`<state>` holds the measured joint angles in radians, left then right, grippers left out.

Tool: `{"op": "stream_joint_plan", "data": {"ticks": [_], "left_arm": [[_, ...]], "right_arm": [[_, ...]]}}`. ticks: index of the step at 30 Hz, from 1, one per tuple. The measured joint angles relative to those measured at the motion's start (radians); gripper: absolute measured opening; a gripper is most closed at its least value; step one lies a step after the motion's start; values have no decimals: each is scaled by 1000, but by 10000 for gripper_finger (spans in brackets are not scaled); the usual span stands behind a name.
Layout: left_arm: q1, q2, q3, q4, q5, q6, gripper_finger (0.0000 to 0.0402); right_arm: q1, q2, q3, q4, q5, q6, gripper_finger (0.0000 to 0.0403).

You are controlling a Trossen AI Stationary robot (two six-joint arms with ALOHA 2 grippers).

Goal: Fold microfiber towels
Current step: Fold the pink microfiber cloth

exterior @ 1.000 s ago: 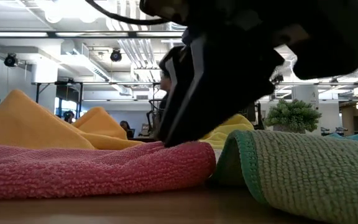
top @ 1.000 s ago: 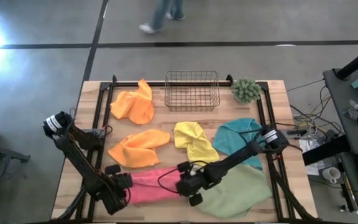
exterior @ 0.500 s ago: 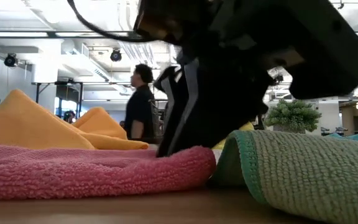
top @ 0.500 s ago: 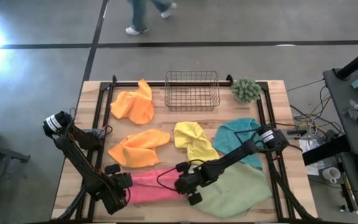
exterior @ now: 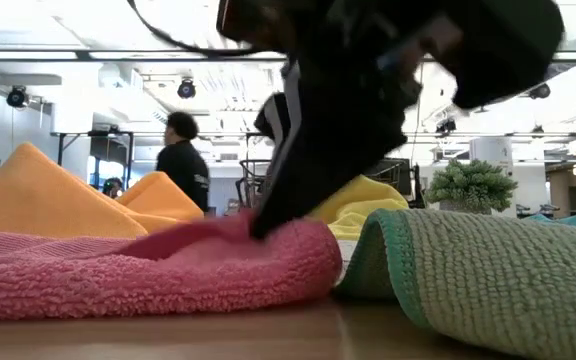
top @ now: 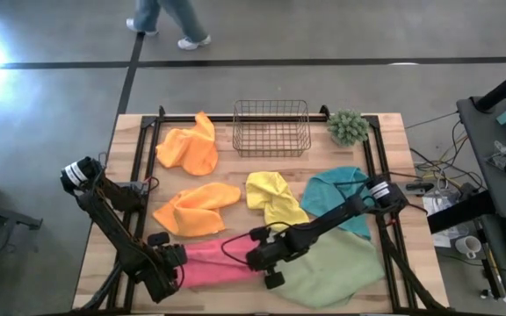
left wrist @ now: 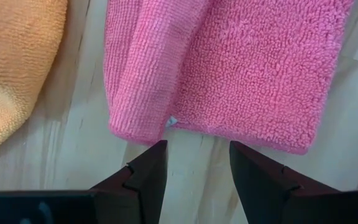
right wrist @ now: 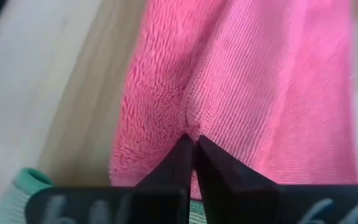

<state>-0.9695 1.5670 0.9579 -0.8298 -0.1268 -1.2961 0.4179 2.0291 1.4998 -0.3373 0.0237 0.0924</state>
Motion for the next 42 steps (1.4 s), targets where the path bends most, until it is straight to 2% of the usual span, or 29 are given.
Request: {"op": "stream_joint_plan", "data": {"ticks": [11, 17, 25, 36, 42], "left_arm": [[1, -1, 8, 4, -3, 23, 157], [1, -1, 9, 9, -3, 24, 157], [13, -1, 9, 11, -15, 34, 157], [54, -1, 8, 11, -18, 132, 157], [60, -1, 6, 11, -20, 135, 157]], "right_arm": [[-35, -31, 0, -4, 3, 180, 9], [-50, -60, 0, -41, 0, 225, 9], [-50, -64, 0, -62, 0, 231, 9], [-50, -64, 0, -62, 1, 249, 9], [-50, -64, 0, -73, -59, 276, 23]]}}
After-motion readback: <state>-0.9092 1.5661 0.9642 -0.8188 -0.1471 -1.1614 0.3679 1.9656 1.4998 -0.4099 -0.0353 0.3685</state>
